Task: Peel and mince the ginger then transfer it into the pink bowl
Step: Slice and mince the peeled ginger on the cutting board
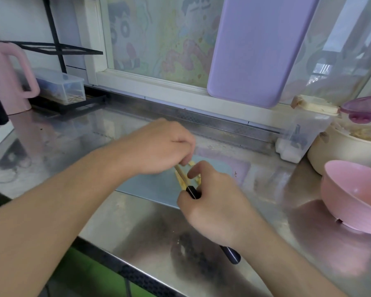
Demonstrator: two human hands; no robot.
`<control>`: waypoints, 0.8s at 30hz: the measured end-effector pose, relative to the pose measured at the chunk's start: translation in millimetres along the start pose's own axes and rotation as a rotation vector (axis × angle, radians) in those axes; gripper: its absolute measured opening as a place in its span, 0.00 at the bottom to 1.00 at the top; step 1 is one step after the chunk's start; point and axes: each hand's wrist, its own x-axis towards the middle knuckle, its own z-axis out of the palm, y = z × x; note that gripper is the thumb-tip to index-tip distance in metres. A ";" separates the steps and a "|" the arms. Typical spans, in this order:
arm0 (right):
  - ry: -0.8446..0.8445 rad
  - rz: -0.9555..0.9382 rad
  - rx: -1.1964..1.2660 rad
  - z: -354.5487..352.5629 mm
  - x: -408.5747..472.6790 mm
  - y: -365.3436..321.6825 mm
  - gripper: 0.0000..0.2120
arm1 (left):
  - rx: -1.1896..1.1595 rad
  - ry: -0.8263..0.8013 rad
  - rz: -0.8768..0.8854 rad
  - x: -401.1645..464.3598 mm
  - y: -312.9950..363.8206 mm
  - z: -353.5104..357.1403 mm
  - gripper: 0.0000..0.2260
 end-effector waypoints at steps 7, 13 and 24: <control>-0.034 0.003 0.045 3.5 0.0 1.9 0.12 | 0.157 -0.241 -0.114 23.1 -3.6 14.8 0.12; -0.053 0.026 0.082 1.7 2.2 5.0 0.13 | 0.252 -0.315 -0.088 32.2 4.4 17.3 0.14; -0.030 0.071 0.156 0.7 8.0 11.9 0.12 | -0.190 0.258 -0.041 26.3 -6.7 10.4 0.09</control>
